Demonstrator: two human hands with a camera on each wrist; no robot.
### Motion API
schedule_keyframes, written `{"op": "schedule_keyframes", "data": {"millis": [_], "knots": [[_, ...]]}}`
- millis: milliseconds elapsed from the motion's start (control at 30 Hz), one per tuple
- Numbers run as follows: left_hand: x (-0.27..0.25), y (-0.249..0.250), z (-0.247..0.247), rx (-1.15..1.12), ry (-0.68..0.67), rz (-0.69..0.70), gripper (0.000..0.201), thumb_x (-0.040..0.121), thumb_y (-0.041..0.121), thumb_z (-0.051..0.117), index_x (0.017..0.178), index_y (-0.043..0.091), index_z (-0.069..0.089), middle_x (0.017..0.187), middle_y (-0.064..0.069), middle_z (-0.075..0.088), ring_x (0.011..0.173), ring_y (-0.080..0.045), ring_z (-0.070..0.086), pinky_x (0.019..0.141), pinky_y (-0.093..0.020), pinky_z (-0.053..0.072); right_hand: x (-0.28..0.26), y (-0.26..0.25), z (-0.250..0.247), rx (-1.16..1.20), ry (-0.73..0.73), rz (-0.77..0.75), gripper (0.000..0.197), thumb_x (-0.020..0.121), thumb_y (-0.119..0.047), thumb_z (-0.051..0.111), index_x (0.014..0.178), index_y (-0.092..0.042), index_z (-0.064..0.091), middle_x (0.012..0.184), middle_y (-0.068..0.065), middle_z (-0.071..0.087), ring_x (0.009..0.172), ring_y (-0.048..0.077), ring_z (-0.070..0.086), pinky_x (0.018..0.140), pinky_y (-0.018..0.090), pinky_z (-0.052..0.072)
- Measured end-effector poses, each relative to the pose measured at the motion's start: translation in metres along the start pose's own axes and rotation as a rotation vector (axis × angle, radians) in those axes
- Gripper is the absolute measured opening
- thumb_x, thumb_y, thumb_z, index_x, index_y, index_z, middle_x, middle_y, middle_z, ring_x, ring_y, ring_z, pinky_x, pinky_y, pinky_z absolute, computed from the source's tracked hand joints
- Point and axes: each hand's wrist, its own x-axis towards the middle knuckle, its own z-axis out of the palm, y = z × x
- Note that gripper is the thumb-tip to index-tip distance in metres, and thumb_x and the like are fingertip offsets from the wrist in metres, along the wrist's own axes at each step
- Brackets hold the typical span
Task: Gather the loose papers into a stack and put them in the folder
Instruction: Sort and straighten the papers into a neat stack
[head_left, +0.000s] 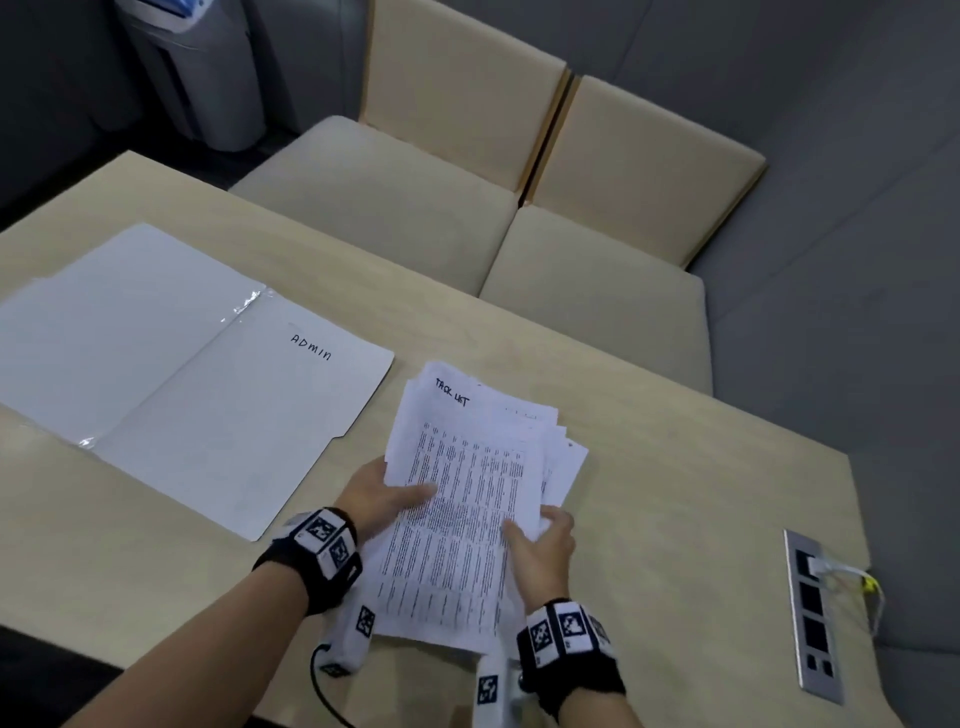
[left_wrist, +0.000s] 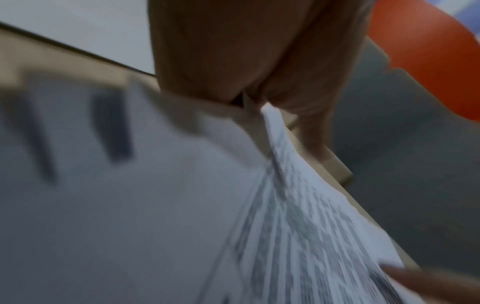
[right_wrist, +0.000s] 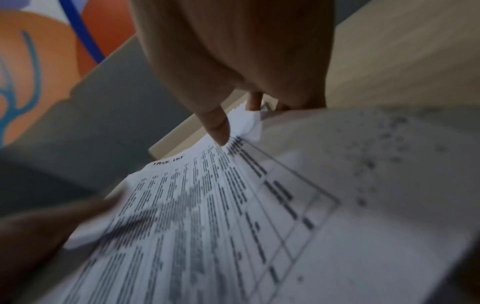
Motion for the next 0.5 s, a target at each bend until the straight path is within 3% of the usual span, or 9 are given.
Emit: {"op": "schedule_keyframes", "data": {"millis": [33,100,167,233,300,367,433,500], "knots": [[-0.005,0.005,0.004,0.037,0.007,0.025,0.040,0.080,0.015,0.080,0.117,0.008,0.065,0.101,-0.009,0.076,0.092,-0.029,0.074,0.089,-0.049,0.059,0.002,0.000,-0.001,0.096,-0.005,0.035,0.072,0.084,-0.012,0.076,0.143,-0.008,0.034,0.129,0.004,0.036,0.111,0.023,0.046,0.100,0.029,0.040],[-0.010,0.014,0.008,0.058,-0.005,0.097,0.038,0.081,0.005,0.076,0.118,0.006,0.065,0.099,-0.014,0.077,0.085,-0.032,0.075,0.084,-0.051,0.061,0.004,-0.006,-0.012,0.296,-0.028,0.094,0.101,0.076,-0.014,0.085,0.152,-0.015,0.019,0.141,0.002,0.043,0.117,0.023,0.049,0.107,0.037,0.041],[-0.019,0.032,0.007,0.011,-0.105,0.151,0.033,0.082,0.005,0.075,0.114,0.009,0.067,0.101,-0.013,0.078,0.089,-0.031,0.076,0.085,-0.051,0.060,0.003,-0.017,-0.031,0.504,-0.075,0.106,0.107,0.074,-0.015,0.087,0.155,-0.019,0.017,0.134,0.004,0.054,0.117,0.029,0.056,0.102,0.043,0.046],[-0.032,0.056,0.003,-0.052,-0.213,0.204,0.030,0.081,-0.001,0.074,0.110,0.004,0.068,0.101,-0.016,0.078,0.090,-0.032,0.076,0.083,-0.047,0.060,-0.004,-0.035,-0.050,0.694,-0.182,0.021,0.095,0.066,-0.017,0.090,0.146,-0.010,0.039,0.126,0.016,0.067,0.111,0.037,0.068,0.094,0.048,0.054],[-0.039,0.079,-0.003,-0.067,-0.271,0.272,0.026,0.076,-0.008,0.075,0.101,-0.001,0.069,0.092,-0.014,0.078,0.085,-0.032,0.074,0.079,-0.045,0.061,-0.015,-0.055,-0.067,0.800,-0.246,-0.085,0.076,0.065,-0.016,0.085,0.134,-0.004,0.054,0.125,0.021,0.070,0.114,0.039,0.068,0.096,0.050,0.055],[-0.046,0.101,-0.007,-0.060,-0.267,0.352,0.029,0.073,-0.012,0.077,0.099,-0.002,0.071,0.091,-0.013,0.079,0.085,-0.032,0.075,0.078,-0.044,0.062,-0.024,-0.070,-0.082,0.753,-0.166,-0.202,0.059,0.067,-0.018,0.083,0.118,0.001,0.061,0.110,0.016,0.076,0.109,0.036,0.071,0.091,0.044,0.058],[-0.054,0.122,-0.007,-0.092,-0.211,0.468,0.041,0.067,-0.008,0.084,0.105,0.002,0.072,0.105,-0.016,0.078,0.099,-0.036,0.073,0.087,-0.050,0.059,-0.036,-0.086,-0.098,0.601,-0.027,-0.363,0.042,0.072,-0.023,0.083,0.101,0.001,0.065,0.093,0.008,0.077,0.090,0.026,0.075,0.081,0.040,0.060],[-0.061,0.137,-0.006,-0.112,-0.118,0.584,0.050,0.059,0.001,0.089,0.106,0.009,0.074,0.110,-0.015,0.077,0.106,-0.035,0.071,0.090,-0.054,0.058,-0.048,-0.101,-0.110,0.550,0.037,-0.484,0.029,0.082,-0.018,0.078,0.101,0.000,0.065,0.091,0.006,0.075,0.083,0.018,0.072,0.081,0.037,0.058]]}}
